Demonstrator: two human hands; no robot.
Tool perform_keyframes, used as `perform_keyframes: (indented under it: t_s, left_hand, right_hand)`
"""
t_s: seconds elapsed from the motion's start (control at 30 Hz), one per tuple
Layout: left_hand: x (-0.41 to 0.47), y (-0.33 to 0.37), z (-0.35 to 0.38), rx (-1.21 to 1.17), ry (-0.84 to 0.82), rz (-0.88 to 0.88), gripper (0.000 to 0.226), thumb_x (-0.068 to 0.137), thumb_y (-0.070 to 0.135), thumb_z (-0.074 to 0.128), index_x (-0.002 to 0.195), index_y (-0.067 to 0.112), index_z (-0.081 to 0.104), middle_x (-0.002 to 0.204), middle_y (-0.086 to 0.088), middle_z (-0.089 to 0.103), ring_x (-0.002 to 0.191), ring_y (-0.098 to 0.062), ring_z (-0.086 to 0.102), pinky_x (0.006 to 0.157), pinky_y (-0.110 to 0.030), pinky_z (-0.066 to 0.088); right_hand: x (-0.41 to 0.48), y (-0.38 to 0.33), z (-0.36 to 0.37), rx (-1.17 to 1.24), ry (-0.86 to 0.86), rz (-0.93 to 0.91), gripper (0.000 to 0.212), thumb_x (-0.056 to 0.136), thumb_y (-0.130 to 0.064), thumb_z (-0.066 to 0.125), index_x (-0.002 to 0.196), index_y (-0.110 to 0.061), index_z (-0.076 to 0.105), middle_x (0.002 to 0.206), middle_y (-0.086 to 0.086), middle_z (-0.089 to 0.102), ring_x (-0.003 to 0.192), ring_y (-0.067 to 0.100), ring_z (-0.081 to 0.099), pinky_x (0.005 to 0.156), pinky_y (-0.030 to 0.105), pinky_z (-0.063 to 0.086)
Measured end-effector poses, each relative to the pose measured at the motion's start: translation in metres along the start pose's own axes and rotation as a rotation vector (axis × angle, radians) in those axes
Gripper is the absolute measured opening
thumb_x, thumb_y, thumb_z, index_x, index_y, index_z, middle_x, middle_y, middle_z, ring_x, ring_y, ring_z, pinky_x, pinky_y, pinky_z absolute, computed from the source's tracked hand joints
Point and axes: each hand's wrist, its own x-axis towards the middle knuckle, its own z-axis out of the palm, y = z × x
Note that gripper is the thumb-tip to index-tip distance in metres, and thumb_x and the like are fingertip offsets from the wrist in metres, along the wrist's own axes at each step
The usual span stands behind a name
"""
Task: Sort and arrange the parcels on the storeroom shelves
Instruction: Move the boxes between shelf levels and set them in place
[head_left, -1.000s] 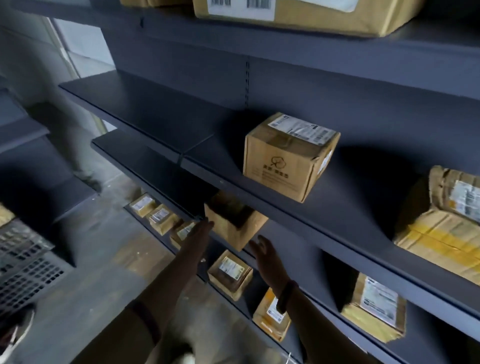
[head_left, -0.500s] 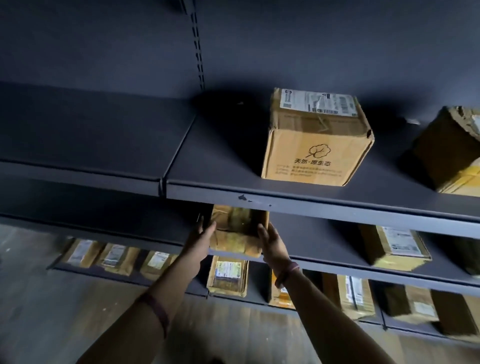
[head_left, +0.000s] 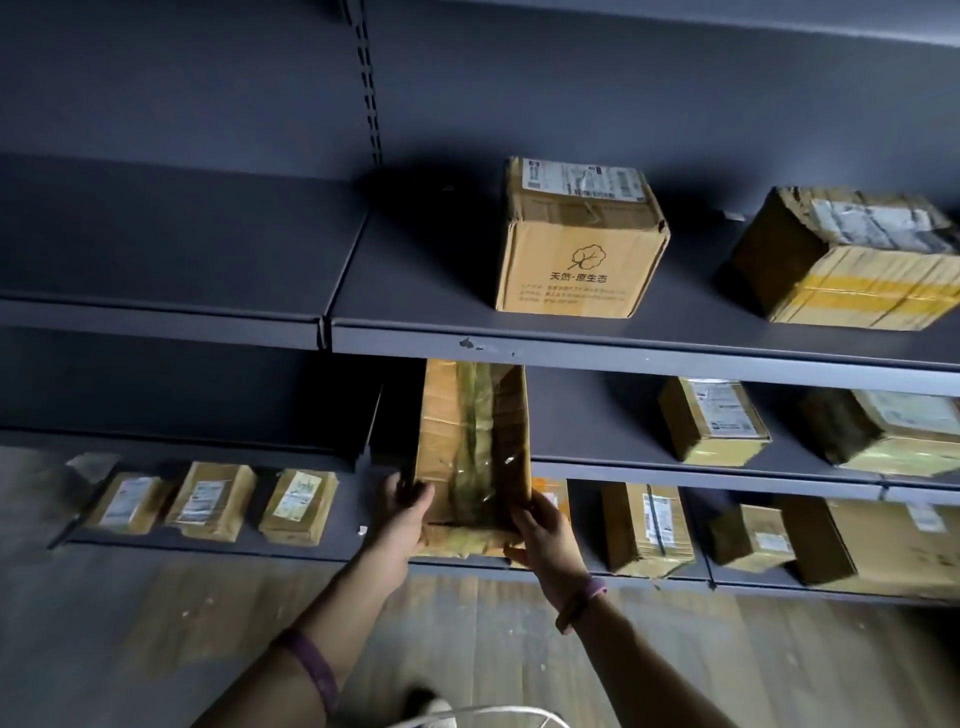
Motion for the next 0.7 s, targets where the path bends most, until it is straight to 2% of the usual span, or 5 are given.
perform_keyframes:
  t_s: [0.07,0.27,0.43,0.5,0.7]
  left_hand:
    - [-0.02,-0.012,0.0,-0.008,-0.025,-0.022,0.049,0.095,0.022,0.058,0.14,0.027,0.041,0.123,0.002,0.052,0.101,-0.017,0.053,0.077,-0.036,0.047]
    - [-0.084,-0.053,0.009,-0.029,-0.036,-0.061,0.051,0.094,0.024,0.058,0.141,0.03,0.039,0.139,-0.007,0.049,0.121,-0.029,0.051,0.085,-0.039,0.049]
    - [-0.125,-0.077,0.013,-0.088,-0.022,-0.054,0.044,0.097,0.02,0.054,0.138,0.029,0.043,0.133,-0.009,0.053,0.116,-0.033,0.054,0.082,-0.043,0.052]
    - [-0.134,-0.078,0.012,-0.133,-0.012,-0.089,0.038,0.099,0.021,0.05,0.136,0.029,0.045,0.129,-0.009,0.054,0.113,-0.034,0.056,0.083,-0.047,0.054]
    - [-0.149,-0.075,0.006,-0.228,-0.077,-0.15,0.017,0.1,0.017,0.045,0.11,0.022,0.058,0.098,-0.014,0.064,0.088,-0.035,0.063,0.081,-0.05,0.054]
  right_hand:
    - [-0.017,0.01,-0.011,-0.025,-0.002,0.005,0.018,0.099,-0.007,0.048,0.113,-0.001,0.058,0.112,0.032,0.061,0.093,0.038,0.061,0.074,0.05,0.052]
    - [-0.077,0.039,-0.048,-0.061,-0.03,-0.038,0.018,0.099,-0.006,0.048,0.1,-0.017,0.061,0.099,0.009,0.068,0.085,0.022,0.066,0.062,0.028,0.054]
    - [-0.118,0.064,-0.069,-0.243,-0.049,-0.229,0.032,0.101,-0.011,0.047,0.131,-0.017,0.056,0.122,0.003,0.066,0.115,0.023,0.062,0.091,0.028,0.053]
    - [-0.133,0.065,-0.071,-0.349,-0.017,-0.307,0.048,0.1,-0.026,0.052,0.146,-0.02,0.042,0.143,-0.005,0.05,0.13,0.013,0.048,0.103,0.017,0.042]
    - [-0.171,0.059,-0.061,-0.576,0.025,-0.472,0.093,0.08,-0.082,0.035,0.155,-0.033,0.011,0.161,-0.019,0.005,0.15,0.009,0.001,0.124,0.04,0.011]
